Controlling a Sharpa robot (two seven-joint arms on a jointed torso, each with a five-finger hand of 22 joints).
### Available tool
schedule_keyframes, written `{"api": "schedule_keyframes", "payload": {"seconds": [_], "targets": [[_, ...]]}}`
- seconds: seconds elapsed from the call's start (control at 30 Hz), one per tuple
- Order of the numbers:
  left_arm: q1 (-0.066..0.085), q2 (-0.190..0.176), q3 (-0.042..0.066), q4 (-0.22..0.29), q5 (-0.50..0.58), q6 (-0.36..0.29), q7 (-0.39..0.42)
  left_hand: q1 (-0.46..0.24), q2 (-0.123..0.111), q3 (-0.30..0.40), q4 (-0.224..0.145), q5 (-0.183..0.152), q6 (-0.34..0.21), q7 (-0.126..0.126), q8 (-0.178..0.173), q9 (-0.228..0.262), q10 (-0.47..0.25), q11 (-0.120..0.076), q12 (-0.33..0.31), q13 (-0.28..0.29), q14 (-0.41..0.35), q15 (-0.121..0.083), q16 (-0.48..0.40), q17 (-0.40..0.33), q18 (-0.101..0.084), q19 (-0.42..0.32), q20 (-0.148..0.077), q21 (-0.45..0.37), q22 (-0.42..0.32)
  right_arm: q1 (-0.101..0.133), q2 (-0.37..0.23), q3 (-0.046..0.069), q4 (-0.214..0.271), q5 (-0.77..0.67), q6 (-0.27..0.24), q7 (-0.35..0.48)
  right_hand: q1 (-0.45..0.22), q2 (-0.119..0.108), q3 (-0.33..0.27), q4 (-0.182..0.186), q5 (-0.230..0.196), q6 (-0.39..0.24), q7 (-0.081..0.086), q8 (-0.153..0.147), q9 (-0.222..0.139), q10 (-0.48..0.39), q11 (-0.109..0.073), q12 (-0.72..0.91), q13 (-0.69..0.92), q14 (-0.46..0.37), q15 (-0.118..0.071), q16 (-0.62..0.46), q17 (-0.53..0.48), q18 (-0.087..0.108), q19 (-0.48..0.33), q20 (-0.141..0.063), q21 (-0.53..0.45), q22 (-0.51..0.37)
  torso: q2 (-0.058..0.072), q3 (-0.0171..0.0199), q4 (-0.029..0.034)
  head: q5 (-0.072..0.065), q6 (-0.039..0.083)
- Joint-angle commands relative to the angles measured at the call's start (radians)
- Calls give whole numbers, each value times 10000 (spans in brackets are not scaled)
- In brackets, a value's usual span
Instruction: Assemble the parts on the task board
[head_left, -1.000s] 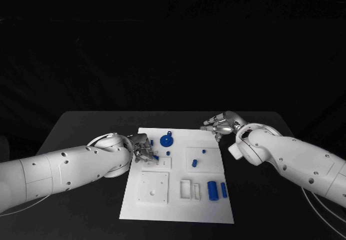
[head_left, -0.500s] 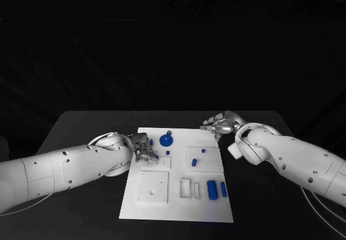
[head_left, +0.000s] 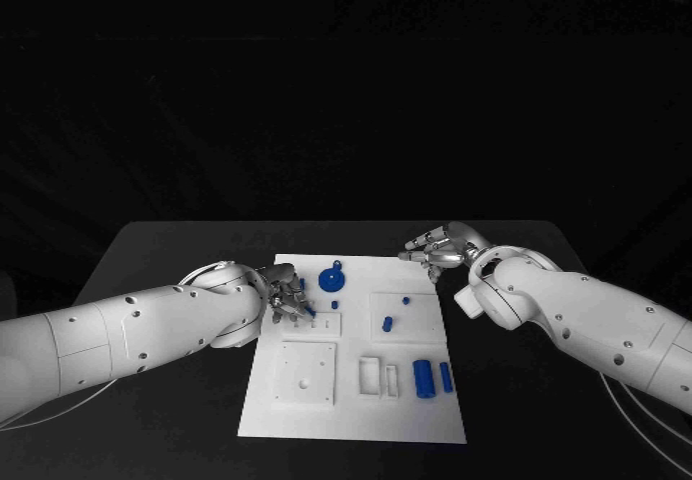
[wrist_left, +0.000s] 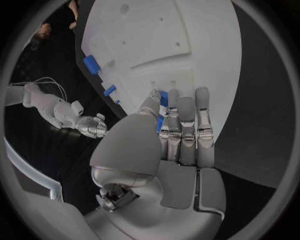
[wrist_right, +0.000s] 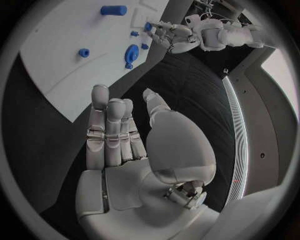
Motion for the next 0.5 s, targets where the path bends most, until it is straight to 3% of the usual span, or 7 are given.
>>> {"api": "schedule_keyframes", "payload": {"seconds": [0.03,0.5], "targets": [[-89,50,-63,-32,247,542,-19,180,105,82,-181,65,176,-9,45,17,-53,-7,4,-13,-61,-30,67,-10,92,-103,15,116,235,-14,2,5,5,-57,144,56,-48,57,14,42,2,-50,48,-26,-6,-49,-16,64,-11,-44,5,32,-8,92,165,13,-29,141,-1,-7,1,-5,-5],[-102,-18,-61,-44,472,194,188,179,371,319,-651,65,940,-220,121,65,45,-51,43,-13,-40,-80,156,-30,105,-252,-26,506,232,-42,9,5,-13,-50,151,68,-81,83,14,35,1,-40,48,-27,-6,-57,-15,83,1,-46,5,36,-5,91,163,13,-26,143,1,-9,4,16,35]]}}
